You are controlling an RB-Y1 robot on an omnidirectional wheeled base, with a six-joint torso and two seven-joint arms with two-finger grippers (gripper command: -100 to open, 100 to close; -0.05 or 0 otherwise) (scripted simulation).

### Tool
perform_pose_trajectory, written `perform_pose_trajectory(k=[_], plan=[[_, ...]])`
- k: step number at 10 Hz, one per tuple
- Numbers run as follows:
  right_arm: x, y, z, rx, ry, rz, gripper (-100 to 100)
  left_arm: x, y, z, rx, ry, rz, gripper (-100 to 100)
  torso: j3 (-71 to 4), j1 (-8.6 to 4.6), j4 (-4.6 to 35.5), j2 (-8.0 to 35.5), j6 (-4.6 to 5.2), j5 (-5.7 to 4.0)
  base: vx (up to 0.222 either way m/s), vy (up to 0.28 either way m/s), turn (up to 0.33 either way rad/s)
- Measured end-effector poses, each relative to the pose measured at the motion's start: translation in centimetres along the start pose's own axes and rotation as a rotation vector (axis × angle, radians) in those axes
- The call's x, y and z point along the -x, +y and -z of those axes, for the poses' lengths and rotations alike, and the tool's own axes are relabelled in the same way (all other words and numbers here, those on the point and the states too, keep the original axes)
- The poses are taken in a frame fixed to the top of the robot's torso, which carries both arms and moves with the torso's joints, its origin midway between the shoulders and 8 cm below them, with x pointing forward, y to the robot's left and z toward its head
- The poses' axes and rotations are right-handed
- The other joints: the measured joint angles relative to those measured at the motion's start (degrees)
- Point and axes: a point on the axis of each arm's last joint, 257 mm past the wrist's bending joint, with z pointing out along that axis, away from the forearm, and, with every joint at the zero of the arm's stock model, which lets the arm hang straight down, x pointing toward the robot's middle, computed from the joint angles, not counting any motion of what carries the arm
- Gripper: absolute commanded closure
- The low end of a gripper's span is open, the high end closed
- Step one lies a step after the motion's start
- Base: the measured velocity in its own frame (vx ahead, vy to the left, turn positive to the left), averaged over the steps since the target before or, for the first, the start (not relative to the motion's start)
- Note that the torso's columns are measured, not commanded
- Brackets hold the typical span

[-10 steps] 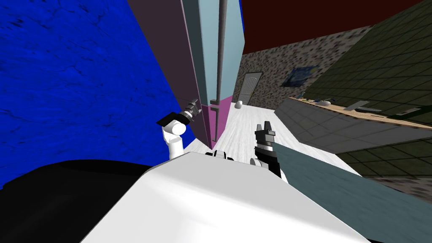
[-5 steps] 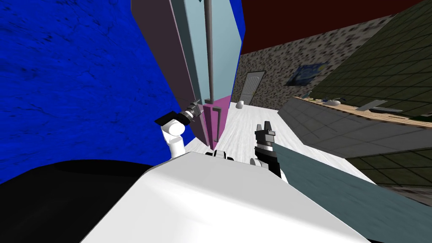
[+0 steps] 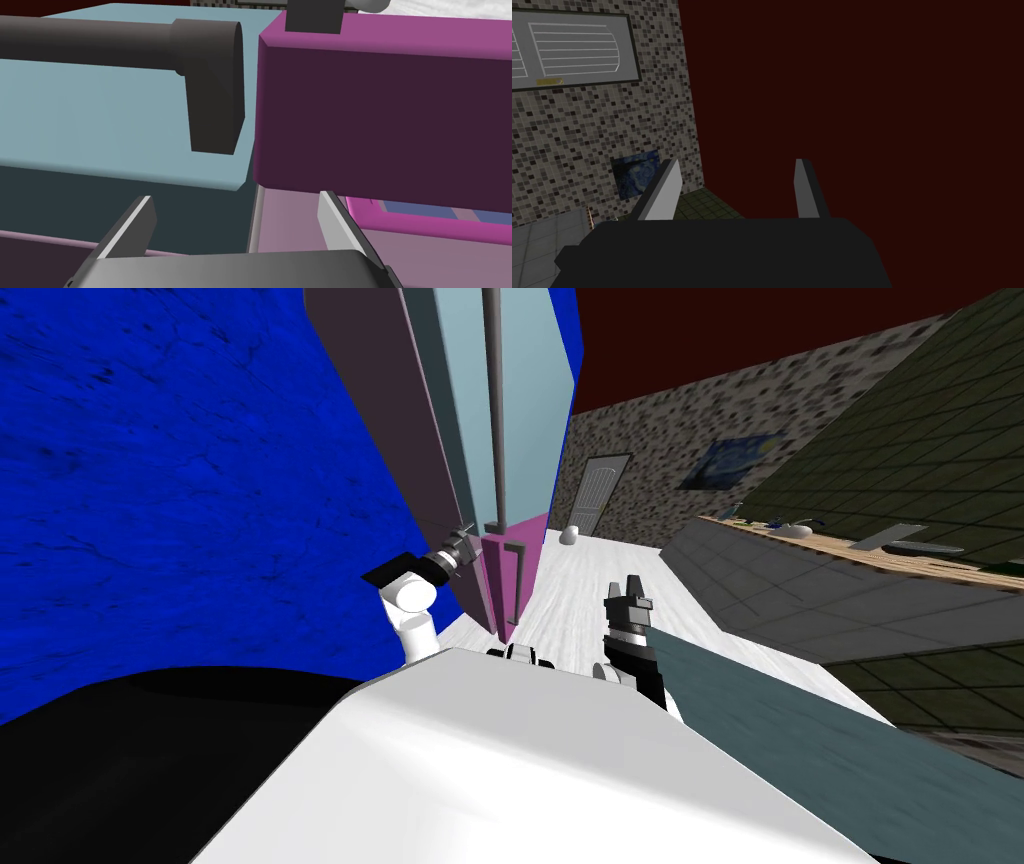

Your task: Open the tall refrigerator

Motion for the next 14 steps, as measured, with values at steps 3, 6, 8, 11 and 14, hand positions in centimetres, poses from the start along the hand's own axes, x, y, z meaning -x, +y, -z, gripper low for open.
perform_pose_trajectory(k=[3, 6, 8, 11, 14], plan=[[0.0, 0.0, 0.0, 0.000, 0.000, 0.000, 0, 0.6, 0.3, 0.1, 0.009, -0.017, -0.002, 100, 0.37, 0.21, -0.03, 0.42, -0.41, 0.22, -0.005, -0.107, 0.072], [0.0, 0.0, 0.0, 0.000, 0.000, -0.001, 0, 2.1, -0.1, 0.7, 0.000, -0.065, -0.008, 100, 0.31, -0.04, -0.14, 0.33, -0.23, 0.11, 0.001, -0.328, 0.122], [0.0, 0.0, 0.0, 0.000, 0.000, -0.001, 0, 2.9, -0.2, 0.9, -0.001, -0.088, -0.010, 100, 0.22, 0.68, -0.17, 0.23, -0.32, 0.35, 0.001, -0.319, 0.101], [0.0, 0.0, 0.0, 0.000, 0.000, -0.001, 0, 4.6, -0.6, 1.5, -0.012, -0.144, -0.017, 100, 0.23, 0.91, -0.24, 0.23, -0.25, 0.43, -0.001, -0.313, 0.104], [0.0, 0.0, 0.0, 0.000, 0.000, -0.001, 0, 5.9, -0.9, 2.1, -0.020, -0.190, -0.021, 100, 0.36, 0.81, -0.24, 0.35, -0.39, 0.46, -0.016, -0.327, 0.097]])
